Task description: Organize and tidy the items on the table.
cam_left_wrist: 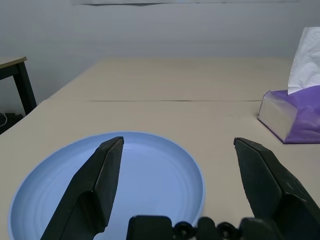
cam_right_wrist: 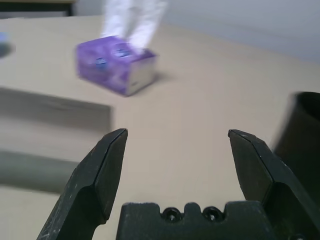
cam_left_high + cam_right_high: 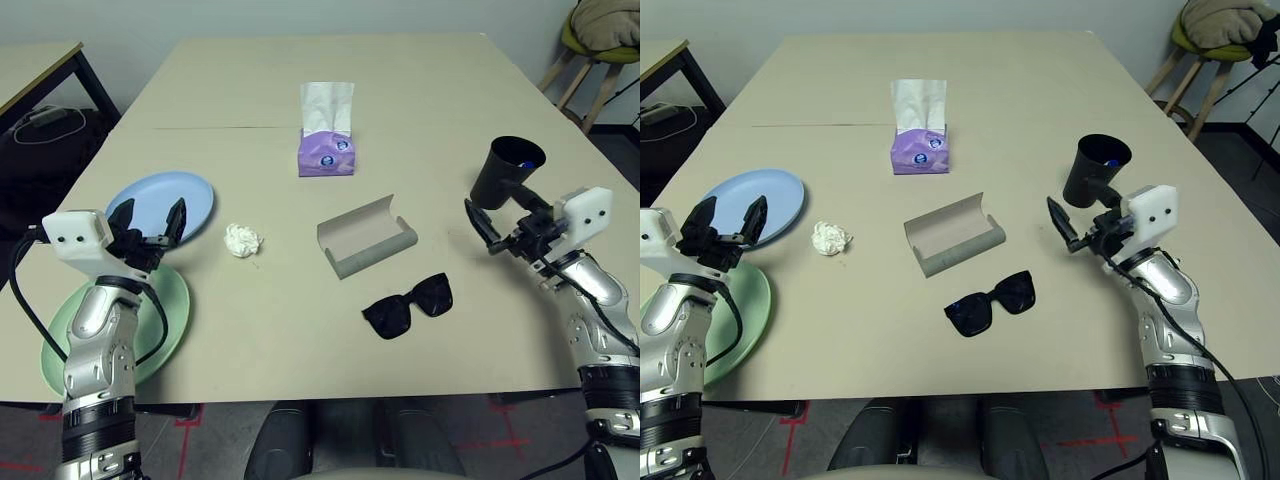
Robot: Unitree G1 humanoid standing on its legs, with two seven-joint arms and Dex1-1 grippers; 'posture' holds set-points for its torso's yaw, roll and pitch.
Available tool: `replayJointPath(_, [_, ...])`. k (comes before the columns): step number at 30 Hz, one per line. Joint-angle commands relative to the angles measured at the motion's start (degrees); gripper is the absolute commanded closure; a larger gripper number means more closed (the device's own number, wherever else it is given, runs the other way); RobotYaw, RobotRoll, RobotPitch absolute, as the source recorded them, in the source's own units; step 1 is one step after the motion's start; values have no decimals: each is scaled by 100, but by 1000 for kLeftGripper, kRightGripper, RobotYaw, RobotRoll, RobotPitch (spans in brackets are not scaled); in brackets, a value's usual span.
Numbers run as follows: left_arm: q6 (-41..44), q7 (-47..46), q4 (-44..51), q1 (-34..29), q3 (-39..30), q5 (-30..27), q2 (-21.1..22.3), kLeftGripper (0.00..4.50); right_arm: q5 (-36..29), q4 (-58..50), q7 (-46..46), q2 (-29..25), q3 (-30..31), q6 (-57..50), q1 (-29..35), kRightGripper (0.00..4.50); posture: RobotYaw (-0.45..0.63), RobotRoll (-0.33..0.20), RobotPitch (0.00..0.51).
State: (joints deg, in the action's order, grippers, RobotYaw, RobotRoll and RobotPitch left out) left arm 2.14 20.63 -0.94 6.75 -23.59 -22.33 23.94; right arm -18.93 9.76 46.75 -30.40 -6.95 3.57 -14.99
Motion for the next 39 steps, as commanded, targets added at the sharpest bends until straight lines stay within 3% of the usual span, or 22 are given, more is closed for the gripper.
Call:
replayJointPath(1, [39,77,-5,-80,39,55,75,0,-107,-199,744,-344,199,-159,-113,58,63,0,84])
replayJointPath(11, [40,85,-29,-60,57,68,109,0,-486,-356,2454,-676,640,-314,-263,58,68,0,82])
replayJointPath(18, [60,90,-26,-53,68,67,117,0,-770,-402,2538,-520,590,-746,-483,58,77,0,85])
replayJointPath(27, [184,356,-78,-81,3,-52,336,0,-477,-368,2673,-377,704,-55,-509,58,88,0,90])
replayJointPath(30, [537,845,-32,-91,-35,-453,552,0,-445,-394,2753,-400,750,-26,-488,58,88,0,93])
replayJointPath(34, [715,1282,-319,-118,-27,-260,1187,0,-381,-433,2771,-430,768,41,-456,58,88,0,93])
replayJointPath(39, [1709,1419,-387,-142,-460,-577,1954,0,-428,-657,2635,-411,765,-108,-348,58,87,0,98])
